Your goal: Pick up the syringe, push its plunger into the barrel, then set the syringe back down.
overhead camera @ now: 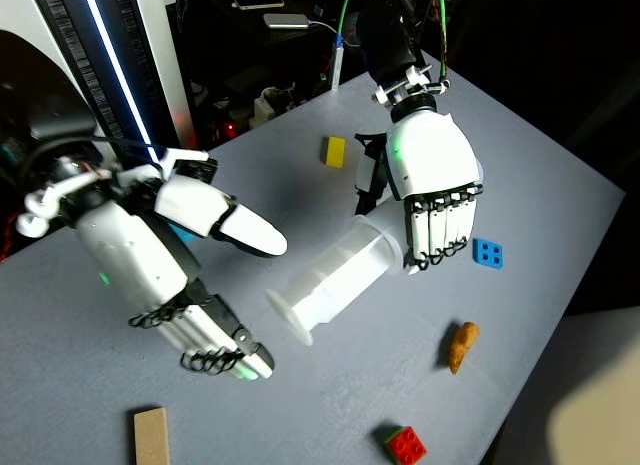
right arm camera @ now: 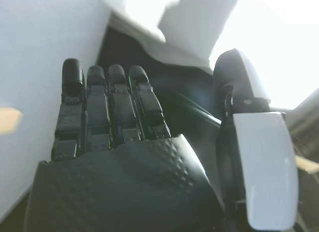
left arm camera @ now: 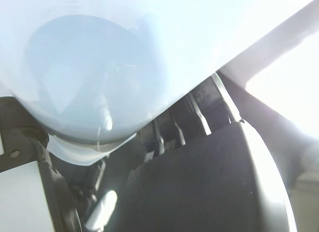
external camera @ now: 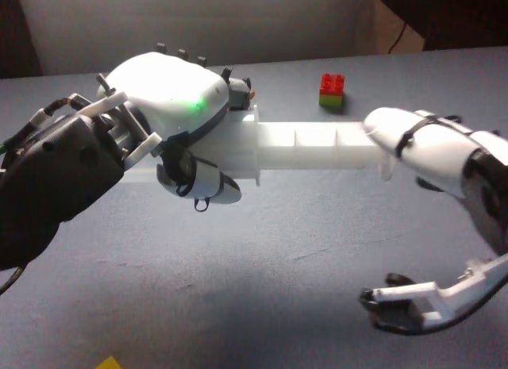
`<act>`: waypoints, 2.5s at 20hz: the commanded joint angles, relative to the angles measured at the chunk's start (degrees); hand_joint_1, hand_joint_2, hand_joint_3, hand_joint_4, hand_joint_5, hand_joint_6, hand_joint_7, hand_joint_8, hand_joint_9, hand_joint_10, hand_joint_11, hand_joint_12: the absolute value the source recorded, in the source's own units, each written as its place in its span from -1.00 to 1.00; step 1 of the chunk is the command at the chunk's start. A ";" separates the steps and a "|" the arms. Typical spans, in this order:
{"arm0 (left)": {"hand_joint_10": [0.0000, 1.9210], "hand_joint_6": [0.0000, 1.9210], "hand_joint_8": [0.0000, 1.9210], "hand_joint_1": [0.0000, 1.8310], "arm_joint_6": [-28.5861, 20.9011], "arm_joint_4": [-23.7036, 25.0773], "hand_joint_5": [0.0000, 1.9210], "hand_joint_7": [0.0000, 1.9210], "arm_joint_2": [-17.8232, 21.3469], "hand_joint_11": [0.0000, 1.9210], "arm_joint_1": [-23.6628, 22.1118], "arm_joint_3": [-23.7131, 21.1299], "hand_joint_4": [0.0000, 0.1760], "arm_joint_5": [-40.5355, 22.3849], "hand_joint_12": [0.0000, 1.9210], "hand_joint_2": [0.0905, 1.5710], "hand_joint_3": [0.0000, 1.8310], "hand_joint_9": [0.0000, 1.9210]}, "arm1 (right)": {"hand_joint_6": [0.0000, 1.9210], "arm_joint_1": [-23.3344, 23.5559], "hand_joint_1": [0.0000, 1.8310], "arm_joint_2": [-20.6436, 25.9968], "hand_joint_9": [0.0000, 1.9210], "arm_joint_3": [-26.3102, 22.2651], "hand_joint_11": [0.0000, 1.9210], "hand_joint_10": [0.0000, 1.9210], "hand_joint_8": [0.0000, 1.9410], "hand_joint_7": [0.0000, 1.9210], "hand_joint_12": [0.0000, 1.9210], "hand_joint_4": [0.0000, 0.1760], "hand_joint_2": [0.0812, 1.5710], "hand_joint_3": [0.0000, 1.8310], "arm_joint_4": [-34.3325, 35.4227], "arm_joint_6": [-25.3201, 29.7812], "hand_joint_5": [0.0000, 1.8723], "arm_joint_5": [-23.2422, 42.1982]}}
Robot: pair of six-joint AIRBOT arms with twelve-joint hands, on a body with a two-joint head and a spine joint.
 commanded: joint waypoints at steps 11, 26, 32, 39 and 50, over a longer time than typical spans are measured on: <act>0.36 -0.04 0.19 0.51 -3.18 7.37 -0.10 -0.05 0.71 -0.06 -0.40 -0.67 -1.00 -5.02 0.38 0.41 -1.00 0.01 | -1.00 4.97 -0.63 -0.77 -0.87 0.14 -1.00 -1.00 -1.00 -0.88 -0.33 -1.00 0.40 -1.00 -5.12 1.50 -0.87 -7.03; 0.31 0.00 0.24 0.60 -5.22 9.59 -0.15 -0.13 0.80 -0.10 -0.38 -0.90 -1.00 -4.98 0.57 0.42 -1.00 -0.07 | -1.00 5.56 -0.62 -8.16 -0.87 0.27 -1.00 -1.00 -1.00 -0.88 -0.36 -1.00 0.40 -1.00 -8.92 1.26 -0.87 -7.53; 0.43 -0.01 0.28 0.50 -5.68 9.59 -0.12 -0.11 0.80 -0.03 -0.25 -1.25 -1.00 -4.83 0.36 0.44 -1.00 -0.07 | -1.00 7.52 -0.62 -10.50 -0.87 1.49 -1.00 -1.00 -1.00 -0.88 -0.37 -1.00 0.40 -1.00 -8.92 1.26 -0.87 -11.86; 0.44 -0.01 0.31 0.50 -6.01 10.21 -0.10 -0.13 0.81 -0.06 -0.33 -1.35 -1.00 -4.98 0.38 0.44 -1.00 -0.09 | -1.00 8.42 -0.63 -11.15 -0.88 2.08 -1.00 -1.00 -1.00 -0.89 -0.38 -1.00 0.40 -1.00 -8.91 1.54 -0.88 -17.70; 0.41 -0.06 0.28 0.50 -6.01 10.22 -0.05 -0.12 0.85 -0.07 -0.20 -1.53 -1.00 -4.96 0.37 0.43 -1.00 -0.08 | -1.00 8.63 -0.65 -10.94 -0.88 1.96 -1.00 -1.00 -1.00 -0.89 -0.40 -1.00 0.41 -1.00 -8.89 4.24 -0.88 -19.47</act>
